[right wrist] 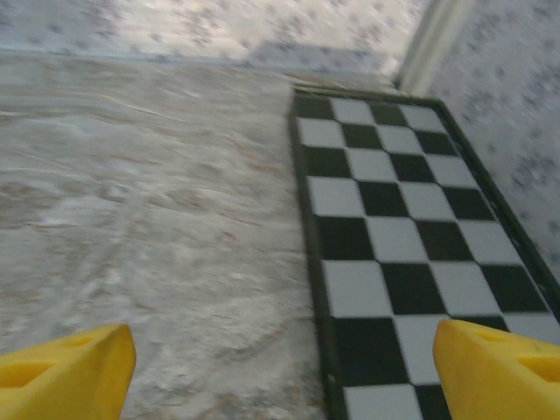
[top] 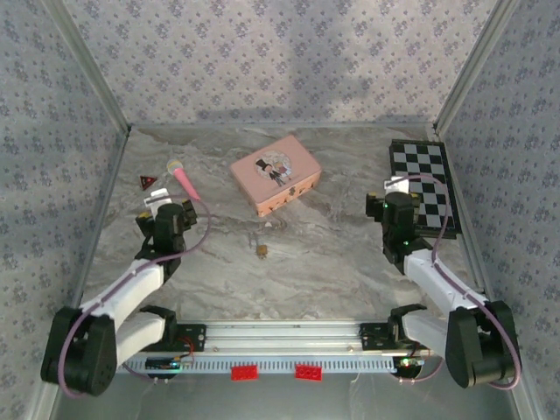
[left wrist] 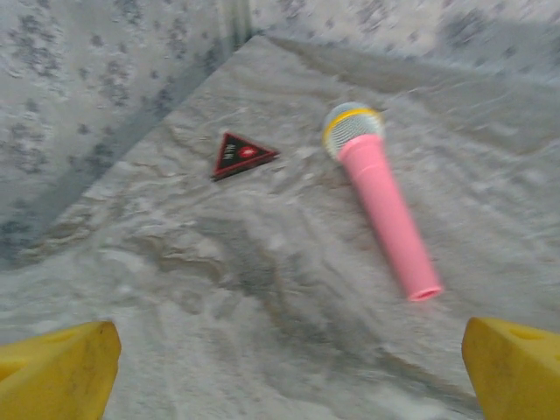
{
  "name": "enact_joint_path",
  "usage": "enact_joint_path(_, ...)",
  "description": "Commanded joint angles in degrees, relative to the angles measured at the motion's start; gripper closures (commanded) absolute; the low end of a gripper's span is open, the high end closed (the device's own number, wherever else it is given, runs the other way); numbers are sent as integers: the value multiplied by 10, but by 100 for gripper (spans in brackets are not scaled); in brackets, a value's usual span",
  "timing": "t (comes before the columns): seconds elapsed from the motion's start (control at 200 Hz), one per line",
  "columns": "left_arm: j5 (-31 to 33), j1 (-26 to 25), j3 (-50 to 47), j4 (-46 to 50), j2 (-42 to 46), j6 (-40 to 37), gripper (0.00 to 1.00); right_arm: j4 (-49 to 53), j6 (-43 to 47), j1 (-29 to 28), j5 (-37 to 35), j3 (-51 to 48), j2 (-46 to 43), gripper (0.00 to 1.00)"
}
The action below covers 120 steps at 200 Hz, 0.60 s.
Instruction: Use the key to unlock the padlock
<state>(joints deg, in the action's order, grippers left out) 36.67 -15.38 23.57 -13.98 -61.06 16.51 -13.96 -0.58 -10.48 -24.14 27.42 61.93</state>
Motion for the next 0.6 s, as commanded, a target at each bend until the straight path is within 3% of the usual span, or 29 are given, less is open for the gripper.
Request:
enact_joint_path(0.0, 88, 7, 15, -83, -49, -80, 0, -10, -38, 26, -65, -15, 18, 10)
enact_joint_path(0.125, 56, 30, 2, -168, -127, -100, 0, -83, -16, 38, -46, -48, 36, 10)
enact_joint_path(0.18, 16, 34, -7, -229, -162, -139, 0, -116, -6, 39, -39, -57, 51, 9)
enact_joint_path(0.345, -98, 53, -14, -290, -185, -201, 0, -223, 23, 47, -18, -69, 126, 8)
enact_joint_path(0.425, -182, 85, -27, -355, -227, -190, 0, -254, 46, 52, 14, -62, 158, 7)
enact_joint_path(0.46, -179, 95, -30, -391, -248, -181, 0, -234, 49, 61, 25, -43, 164, 6)
enact_joint_path(0.495, -197, 110, -23, -352, -238, -163, 0, -191, 20, 70, 53, -27, 168, 6)
enact_joint_path(0.525, -216, 122, -18, -333, -233, -151, 0, -204, 29, 80, 69, -25, 171, 5)
enact_joint_path(0.595, -223, 126, -29, -395, -273, -154, 0, -226, 39, 89, 120, -36, 168, 2)
